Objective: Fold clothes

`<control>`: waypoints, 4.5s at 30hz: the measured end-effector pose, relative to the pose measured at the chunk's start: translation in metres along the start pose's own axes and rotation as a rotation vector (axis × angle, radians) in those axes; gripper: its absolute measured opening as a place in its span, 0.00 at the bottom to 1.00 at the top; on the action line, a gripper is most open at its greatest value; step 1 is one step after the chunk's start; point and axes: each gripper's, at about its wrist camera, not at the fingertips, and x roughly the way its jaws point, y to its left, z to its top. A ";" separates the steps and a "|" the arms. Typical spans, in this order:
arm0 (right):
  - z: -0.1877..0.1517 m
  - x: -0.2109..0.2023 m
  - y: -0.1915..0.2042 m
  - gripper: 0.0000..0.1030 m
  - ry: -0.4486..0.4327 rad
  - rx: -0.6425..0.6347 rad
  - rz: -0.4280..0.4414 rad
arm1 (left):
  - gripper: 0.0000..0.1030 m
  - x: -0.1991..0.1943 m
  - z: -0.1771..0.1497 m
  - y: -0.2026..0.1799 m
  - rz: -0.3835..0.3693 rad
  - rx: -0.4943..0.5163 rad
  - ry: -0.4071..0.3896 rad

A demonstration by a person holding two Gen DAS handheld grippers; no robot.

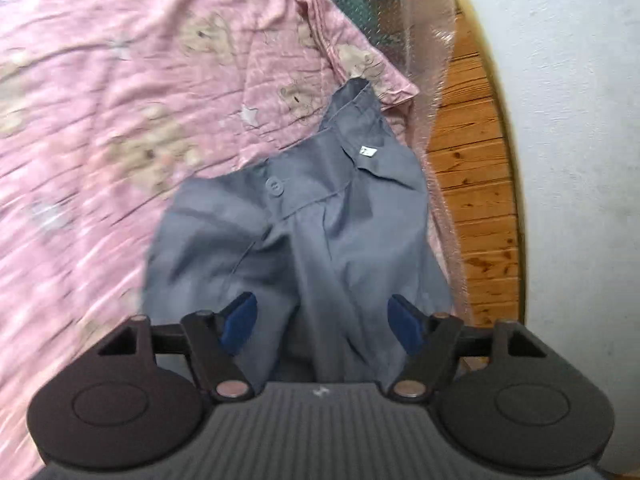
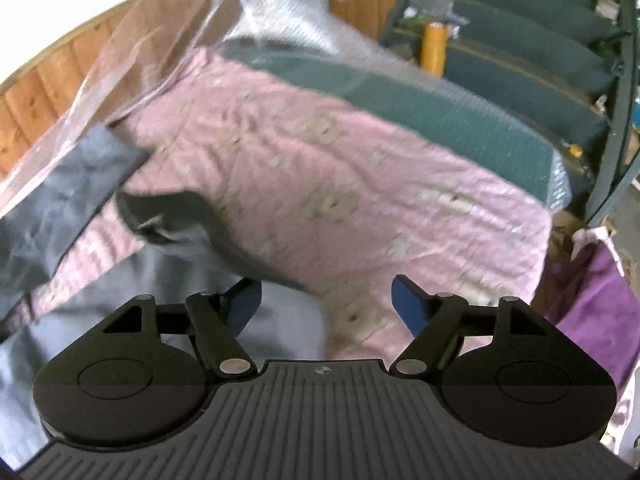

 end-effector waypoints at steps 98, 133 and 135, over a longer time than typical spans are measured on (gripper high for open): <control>0.004 0.096 -0.089 0.00 0.271 0.146 0.305 | 0.70 -0.036 -0.100 -0.027 0.166 0.142 -0.314; 0.027 0.100 -0.078 0.00 0.154 0.222 0.351 | 0.02 -0.039 -0.027 -0.011 0.326 0.237 -0.258; 0.008 0.113 -0.088 0.02 0.191 0.239 0.338 | 0.05 -0.041 -0.028 -0.006 0.337 0.231 -0.244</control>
